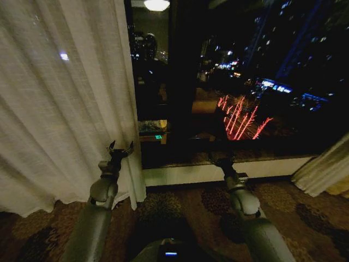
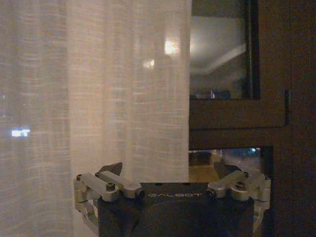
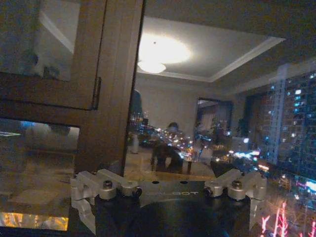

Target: Open the curtains by pulling them apart, changing their state from closed to fully open.

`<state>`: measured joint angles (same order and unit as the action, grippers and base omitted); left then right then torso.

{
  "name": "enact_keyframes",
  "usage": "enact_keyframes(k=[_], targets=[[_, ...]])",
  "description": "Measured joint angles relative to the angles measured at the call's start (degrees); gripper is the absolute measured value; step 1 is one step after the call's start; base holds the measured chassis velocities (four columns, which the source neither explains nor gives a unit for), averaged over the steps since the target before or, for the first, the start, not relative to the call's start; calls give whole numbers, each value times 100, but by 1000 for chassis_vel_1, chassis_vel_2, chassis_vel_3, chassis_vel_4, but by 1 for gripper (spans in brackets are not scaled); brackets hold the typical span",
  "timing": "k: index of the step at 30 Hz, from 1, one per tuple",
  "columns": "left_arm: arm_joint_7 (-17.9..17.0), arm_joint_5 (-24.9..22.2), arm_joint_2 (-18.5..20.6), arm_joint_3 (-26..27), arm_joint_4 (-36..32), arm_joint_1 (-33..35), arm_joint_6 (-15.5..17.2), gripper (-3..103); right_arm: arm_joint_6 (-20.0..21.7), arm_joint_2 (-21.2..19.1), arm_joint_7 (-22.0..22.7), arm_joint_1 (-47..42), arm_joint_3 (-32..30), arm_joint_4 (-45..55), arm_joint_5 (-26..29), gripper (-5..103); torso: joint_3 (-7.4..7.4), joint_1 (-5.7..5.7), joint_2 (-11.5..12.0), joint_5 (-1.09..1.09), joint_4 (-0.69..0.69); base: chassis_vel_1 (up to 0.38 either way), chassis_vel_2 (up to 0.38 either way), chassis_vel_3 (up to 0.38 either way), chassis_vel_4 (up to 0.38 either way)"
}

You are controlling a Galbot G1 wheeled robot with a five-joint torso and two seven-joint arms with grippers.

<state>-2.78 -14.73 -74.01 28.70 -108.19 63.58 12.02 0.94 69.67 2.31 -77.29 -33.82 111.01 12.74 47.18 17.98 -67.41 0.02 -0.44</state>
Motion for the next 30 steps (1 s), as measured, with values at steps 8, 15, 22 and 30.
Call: enact_keyframes(k=[8, 15, 22, 30], targets=[[-66, 168, 39, -63, 97, -238, 162, 100, 1, -48, -6, 30, -69, -72, 69, 100, 0, 0, 0, -2, 1, 0, 0, 0, 0], [-211, 162, -71, 173, -193, 90, 179, 100, -2, -35, -25, 93, -62, -164, 76, 100, -1, 0, 0, -2, 2, 0, 0, 0, 0], [-211, 134, 20, 159, 75, -66, 160, 100, -8, -16, -39, 157, -16, -245, 75, 100, -1, 0, 0, -1, 0, 0, 0, 0, 0], [11, -28, 174, -88, 553, -552, 174, 100, -21, -69, -41, 159, -104, -264, 105, 100, -1, 1, 0, -2, 1, 0, 0, 0, 0]])
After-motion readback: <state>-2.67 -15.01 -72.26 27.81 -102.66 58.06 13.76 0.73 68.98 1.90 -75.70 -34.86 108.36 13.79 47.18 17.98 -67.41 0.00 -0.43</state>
